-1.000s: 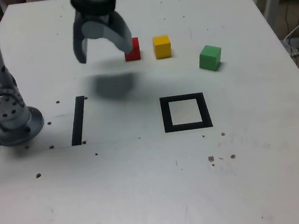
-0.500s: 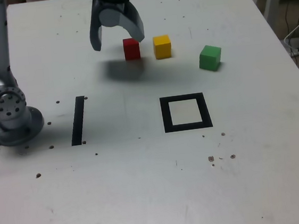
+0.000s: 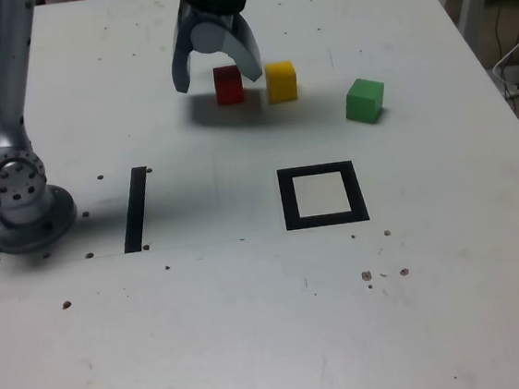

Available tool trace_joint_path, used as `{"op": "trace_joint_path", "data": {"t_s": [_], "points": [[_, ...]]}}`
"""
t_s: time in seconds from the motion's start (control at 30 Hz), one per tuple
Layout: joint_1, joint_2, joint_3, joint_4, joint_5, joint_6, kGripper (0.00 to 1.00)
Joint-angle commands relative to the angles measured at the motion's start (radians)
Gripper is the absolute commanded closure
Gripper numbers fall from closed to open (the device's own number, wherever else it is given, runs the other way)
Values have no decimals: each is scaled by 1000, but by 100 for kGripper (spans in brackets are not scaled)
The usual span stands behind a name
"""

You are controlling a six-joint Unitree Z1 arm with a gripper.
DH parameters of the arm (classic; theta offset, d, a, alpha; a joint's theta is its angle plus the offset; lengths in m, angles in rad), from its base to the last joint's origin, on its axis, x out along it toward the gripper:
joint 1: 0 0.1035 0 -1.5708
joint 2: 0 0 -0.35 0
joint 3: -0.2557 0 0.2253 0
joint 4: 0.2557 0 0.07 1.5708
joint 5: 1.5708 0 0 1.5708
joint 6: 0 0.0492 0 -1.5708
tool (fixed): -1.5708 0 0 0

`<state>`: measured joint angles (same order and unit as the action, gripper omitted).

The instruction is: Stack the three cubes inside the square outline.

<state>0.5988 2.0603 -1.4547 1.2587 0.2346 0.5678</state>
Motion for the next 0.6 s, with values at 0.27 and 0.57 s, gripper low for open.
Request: {"op": "trace_joint_path", "data": {"t_s": [0.27,0.57], "points": [[11,39,-29,15,6,13,5],[25,59,-49,38,4,31,16]]}}
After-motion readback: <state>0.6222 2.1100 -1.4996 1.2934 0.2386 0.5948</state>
